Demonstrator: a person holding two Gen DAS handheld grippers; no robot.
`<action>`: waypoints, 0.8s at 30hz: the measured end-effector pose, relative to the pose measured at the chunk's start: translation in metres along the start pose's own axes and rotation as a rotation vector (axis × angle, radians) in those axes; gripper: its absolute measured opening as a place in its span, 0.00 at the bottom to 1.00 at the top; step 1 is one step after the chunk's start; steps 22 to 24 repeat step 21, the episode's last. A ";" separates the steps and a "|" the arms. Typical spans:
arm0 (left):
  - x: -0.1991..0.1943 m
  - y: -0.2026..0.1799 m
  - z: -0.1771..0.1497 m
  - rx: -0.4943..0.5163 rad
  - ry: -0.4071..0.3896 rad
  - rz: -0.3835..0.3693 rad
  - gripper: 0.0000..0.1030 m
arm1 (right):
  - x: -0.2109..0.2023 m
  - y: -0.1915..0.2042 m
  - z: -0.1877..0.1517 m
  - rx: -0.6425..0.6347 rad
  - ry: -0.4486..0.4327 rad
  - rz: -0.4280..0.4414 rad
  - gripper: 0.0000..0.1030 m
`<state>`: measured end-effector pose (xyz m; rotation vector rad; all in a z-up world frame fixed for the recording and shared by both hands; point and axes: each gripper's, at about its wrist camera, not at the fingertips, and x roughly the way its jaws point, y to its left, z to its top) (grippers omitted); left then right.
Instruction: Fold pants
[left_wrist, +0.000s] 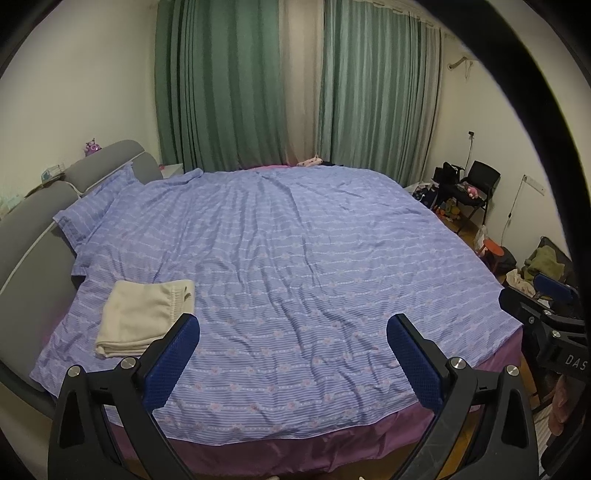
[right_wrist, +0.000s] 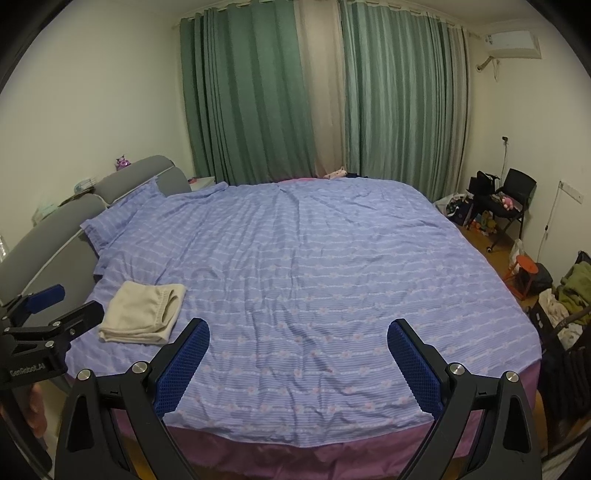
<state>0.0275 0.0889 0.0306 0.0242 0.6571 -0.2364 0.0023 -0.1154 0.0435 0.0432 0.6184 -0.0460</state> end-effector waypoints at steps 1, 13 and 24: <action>0.000 -0.001 0.000 0.001 0.001 -0.003 1.00 | 0.000 -0.001 0.000 0.001 0.001 -0.001 0.94; 0.002 -0.009 0.003 0.002 -0.016 -0.026 1.00 | 0.002 -0.008 0.001 0.008 -0.002 -0.006 0.94; 0.006 -0.011 0.007 0.002 -0.017 -0.022 1.00 | 0.003 -0.007 0.000 0.006 -0.002 -0.008 0.94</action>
